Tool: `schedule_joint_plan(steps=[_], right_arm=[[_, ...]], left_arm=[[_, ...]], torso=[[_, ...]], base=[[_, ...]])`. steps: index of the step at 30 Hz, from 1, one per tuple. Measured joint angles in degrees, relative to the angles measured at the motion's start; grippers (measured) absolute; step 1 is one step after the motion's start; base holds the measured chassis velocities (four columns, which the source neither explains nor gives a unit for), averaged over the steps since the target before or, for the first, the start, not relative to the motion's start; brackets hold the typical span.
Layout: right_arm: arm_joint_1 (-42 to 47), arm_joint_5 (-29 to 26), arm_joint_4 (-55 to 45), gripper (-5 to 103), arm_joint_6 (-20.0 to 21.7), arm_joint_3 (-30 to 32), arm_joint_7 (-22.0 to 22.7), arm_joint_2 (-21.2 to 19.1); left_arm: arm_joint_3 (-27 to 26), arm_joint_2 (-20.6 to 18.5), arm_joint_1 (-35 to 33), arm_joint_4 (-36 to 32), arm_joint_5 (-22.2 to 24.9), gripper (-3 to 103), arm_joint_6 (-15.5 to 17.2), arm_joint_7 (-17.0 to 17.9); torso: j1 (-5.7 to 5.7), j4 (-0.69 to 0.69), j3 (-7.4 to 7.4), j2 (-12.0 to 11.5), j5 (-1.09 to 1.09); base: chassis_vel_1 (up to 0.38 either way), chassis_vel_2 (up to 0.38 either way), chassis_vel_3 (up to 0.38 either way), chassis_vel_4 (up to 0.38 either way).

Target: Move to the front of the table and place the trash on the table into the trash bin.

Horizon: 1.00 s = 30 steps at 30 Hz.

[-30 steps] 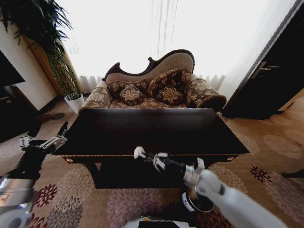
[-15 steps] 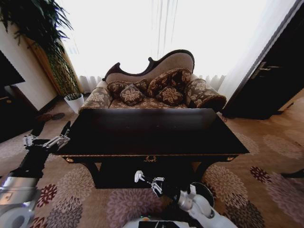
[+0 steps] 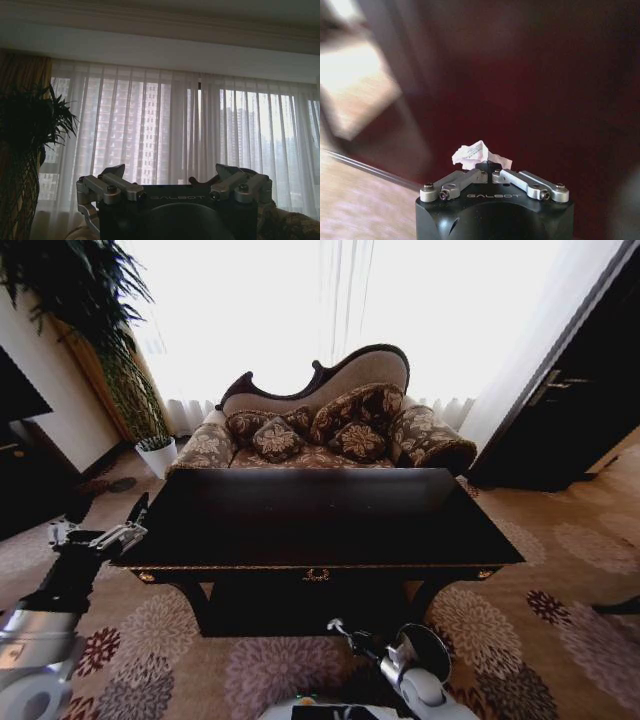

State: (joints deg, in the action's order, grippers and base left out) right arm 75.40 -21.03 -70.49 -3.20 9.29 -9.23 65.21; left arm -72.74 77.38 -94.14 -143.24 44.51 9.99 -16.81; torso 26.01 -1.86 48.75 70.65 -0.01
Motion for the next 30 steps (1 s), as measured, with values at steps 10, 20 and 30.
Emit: schedule_joint_plan(steps=[10, 20, 30], right_arm=[[-5.36, 0.21, 11.92, 0, 3.91, 1.88, 8.04, -2.12], [-8.44, 0.02, 17.02, 0, 4.99, 2.54, 7.64, -5.76], [-7.75, 9.64, 22.02, 1, 5.27, 4.43, 6.36, -5.40]], left_arm=[[-0.37, -0.72, -0.20, 0.01, -0.02, 100, -0.17, -0.04], [-0.60, -0.54, -0.63, 0.01, 0.12, 100, -0.21, -0.06], [-0.88, -0.39, -1.32, 0.00, 0.21, 100, -0.21, -0.07]], torso=[[0.00, 0.00, 0.00, 0.00, 0.00], [0.00, 0.00, 0.00, 0.00, 0.00], [0.00, -0.01, 0.00, 0.00, 0.00]], base=[[0.000, 0.000, 0.000, 0.000], [0.000, 0.000, 0.000, 0.000], [0.000, 0.000, 0.000, 0.000]])
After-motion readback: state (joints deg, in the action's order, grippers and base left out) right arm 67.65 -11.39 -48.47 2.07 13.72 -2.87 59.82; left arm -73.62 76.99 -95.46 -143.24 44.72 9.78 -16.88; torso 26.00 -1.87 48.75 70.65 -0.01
